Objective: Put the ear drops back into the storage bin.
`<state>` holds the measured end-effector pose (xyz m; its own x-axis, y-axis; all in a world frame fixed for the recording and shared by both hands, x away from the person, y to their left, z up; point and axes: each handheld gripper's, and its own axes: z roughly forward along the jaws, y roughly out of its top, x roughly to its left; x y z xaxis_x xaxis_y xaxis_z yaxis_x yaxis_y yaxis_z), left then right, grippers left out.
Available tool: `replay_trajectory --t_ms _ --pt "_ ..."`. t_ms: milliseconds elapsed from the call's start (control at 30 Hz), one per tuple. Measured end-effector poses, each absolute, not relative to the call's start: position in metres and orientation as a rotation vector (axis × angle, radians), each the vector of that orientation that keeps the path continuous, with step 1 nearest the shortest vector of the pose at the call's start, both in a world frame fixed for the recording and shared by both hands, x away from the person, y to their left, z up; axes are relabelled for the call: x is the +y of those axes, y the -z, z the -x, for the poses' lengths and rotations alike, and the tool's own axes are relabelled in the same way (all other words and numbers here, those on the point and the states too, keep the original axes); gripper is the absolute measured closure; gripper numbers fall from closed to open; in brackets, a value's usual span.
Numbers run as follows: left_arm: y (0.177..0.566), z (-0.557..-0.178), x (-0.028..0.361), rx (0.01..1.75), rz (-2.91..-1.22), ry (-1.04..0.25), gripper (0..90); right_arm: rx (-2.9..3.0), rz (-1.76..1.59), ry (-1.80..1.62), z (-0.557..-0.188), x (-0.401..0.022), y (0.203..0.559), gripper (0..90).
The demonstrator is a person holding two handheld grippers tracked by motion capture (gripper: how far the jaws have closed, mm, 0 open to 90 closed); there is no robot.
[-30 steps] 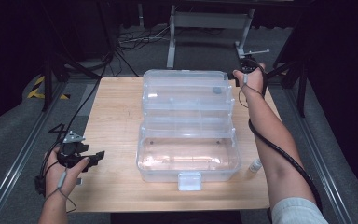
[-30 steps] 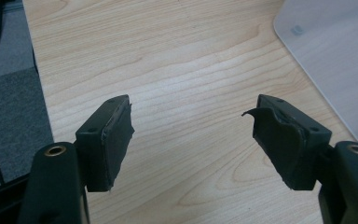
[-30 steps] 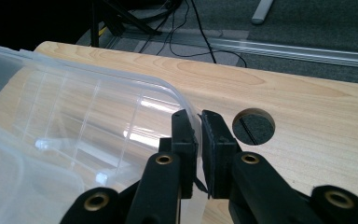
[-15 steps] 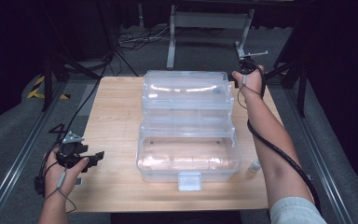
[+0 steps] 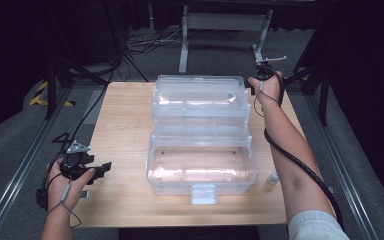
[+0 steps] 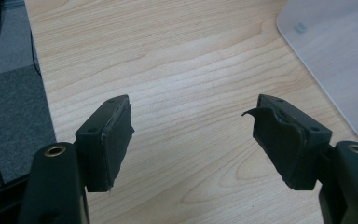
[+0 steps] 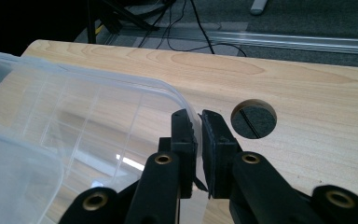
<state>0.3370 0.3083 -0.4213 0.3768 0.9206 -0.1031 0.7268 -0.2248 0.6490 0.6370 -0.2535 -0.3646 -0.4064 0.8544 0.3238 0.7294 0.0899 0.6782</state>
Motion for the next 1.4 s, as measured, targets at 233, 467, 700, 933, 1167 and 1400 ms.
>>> replay_trajectory --t_ms 233,467,700,933,1167,1400 --pt "0.42 -0.341 0.306 1.398 -2.024 -0.401 28.7 2.159 -1.576 -1.234 -0.631 -0.258 0.36 80.6" --pt "0.416 -0.351 0.296 1.362 -2.038 -0.386 28.3 2.111 -1.563 -1.277 -0.617 -0.276 0.346 73.7" --pt "0.411 -0.362 0.291 1.337 -2.058 -0.365 28.7 2.082 -1.543 -1.316 -0.593 -0.297 0.331 69.4" --pt "0.405 -0.377 0.287 1.335 -2.042 -0.351 28.7 2.073 -1.49 -1.337 -0.566 -0.313 0.316 67.1" --pt "0.402 -0.397 0.278 1.315 -2.077 -0.344 28.7 2.074 -1.438 -1.353 -0.531 -0.33 0.303 64.9" --pt "0.4 -0.408 0.271 1.293 -2.075 -0.342 28.7 2.068 -1.419 -1.347 -0.502 -0.347 0.295 62.5"
